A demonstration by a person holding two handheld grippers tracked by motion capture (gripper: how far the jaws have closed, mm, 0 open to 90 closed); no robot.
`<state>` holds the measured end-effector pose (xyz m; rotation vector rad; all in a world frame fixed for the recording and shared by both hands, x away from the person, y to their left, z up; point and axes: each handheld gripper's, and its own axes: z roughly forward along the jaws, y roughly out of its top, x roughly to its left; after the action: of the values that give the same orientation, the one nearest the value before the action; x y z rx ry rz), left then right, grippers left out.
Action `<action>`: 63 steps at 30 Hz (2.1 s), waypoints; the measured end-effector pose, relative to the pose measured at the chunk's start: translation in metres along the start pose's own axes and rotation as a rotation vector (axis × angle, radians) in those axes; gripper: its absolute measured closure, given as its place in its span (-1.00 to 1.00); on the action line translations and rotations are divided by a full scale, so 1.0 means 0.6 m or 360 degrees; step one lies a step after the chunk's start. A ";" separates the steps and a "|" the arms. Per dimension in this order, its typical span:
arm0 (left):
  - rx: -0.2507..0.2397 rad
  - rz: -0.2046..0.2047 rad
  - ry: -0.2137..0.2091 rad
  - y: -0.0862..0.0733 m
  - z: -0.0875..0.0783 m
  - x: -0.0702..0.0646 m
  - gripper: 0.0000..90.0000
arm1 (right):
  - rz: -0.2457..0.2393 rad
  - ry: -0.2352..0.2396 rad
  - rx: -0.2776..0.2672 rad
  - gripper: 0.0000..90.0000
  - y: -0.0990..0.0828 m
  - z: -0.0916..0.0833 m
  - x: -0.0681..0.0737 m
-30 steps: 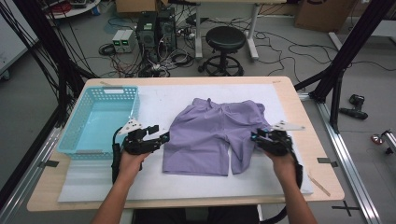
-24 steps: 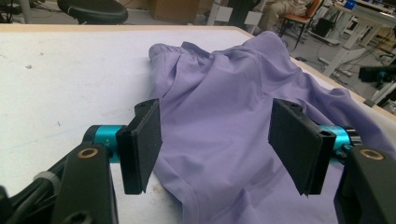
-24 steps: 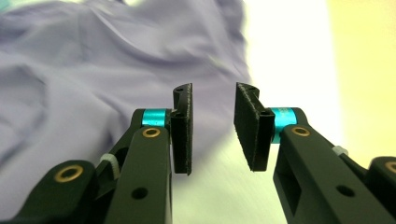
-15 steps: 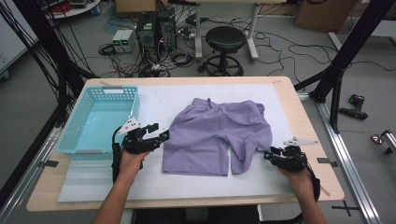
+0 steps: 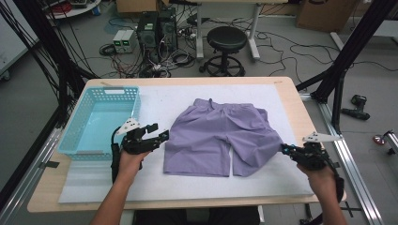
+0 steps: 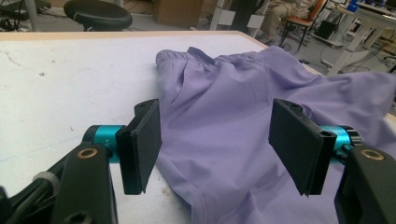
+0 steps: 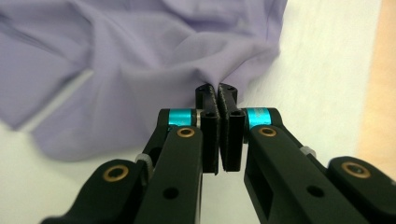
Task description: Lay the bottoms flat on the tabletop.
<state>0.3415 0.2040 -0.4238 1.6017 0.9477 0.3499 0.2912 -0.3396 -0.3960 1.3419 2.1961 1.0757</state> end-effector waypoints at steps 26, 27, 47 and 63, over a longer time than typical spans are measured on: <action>-0.0027 -0.0004 -0.0012 0.000 -0.006 -0.002 -0.23 | 0.0080 -0.0016 -0.0160 0.56 0.057 0.092 0.010; -0.0024 0.0000 -0.0015 0.000 -0.006 -0.002 -0.23 | 0.0083 -0.0039 -0.0169 0.57 0.051 0.082 0.005; -0.0042 -0.0007 -0.0011 0.000 -0.006 -0.004 -0.23 | 0.0040 0.0086 -0.0084 0.95 -0.012 0.085 0.007; -0.0037 -0.0016 -0.0014 -0.004 0.000 -0.006 -0.23 | 0.0227 -0.0416 0.0106 0.61 -0.066 -0.022 -0.037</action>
<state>0.3383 0.2012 -0.4249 1.5758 0.9419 0.3452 0.2699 -0.3749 -0.4190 1.5899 1.9856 0.8253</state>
